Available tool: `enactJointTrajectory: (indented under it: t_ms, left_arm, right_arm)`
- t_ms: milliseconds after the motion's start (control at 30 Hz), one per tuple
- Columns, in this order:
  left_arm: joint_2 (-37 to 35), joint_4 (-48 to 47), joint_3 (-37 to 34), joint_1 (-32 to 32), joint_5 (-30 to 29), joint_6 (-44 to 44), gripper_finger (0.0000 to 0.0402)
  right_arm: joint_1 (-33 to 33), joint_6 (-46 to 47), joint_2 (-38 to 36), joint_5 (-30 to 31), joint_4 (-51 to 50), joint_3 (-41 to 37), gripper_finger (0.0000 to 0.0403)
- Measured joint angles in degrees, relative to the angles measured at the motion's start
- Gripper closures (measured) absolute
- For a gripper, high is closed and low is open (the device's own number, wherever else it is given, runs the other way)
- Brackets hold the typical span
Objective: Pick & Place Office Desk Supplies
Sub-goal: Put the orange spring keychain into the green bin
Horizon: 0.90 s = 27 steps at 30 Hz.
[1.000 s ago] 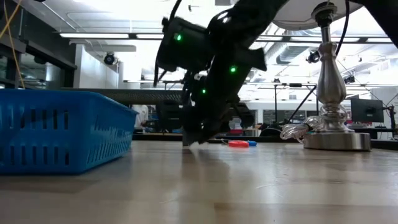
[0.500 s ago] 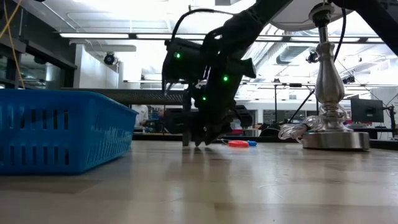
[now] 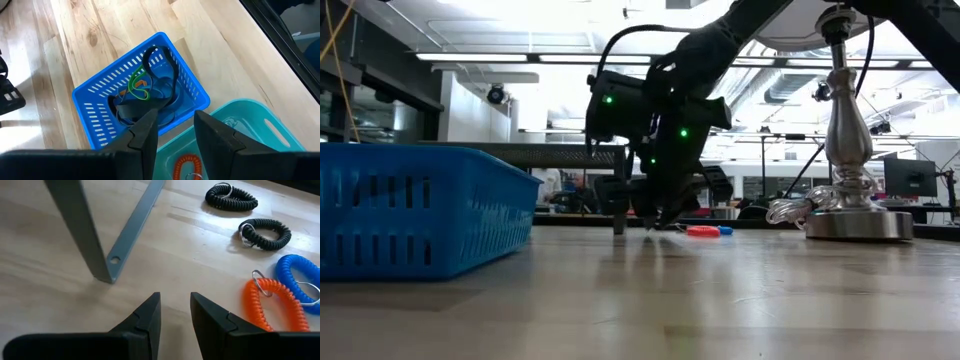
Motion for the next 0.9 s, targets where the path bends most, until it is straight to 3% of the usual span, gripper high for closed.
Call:
enactJointTrajectory:
  t_ms: [367,667,900]
  left_arm:
    - [0.0,0.18,0.0,0.0,0.09,0.02,0.0281]
    - [0.0,0.2,0.0,0.0,0.09,0.02,0.0281]
    - [0.0,0.22,0.0,0.0,0.09,0.02,0.0281]
  right_arm:
    - [2.28,0.18,0.0,1.67,4.97,0.0,0.0309]
    - [4.32,3.18,0.0,11.49,6.81,0.01,0.0309]
    - [3.62,3.13,0.0,10.8,5.28,0.02,0.0309]
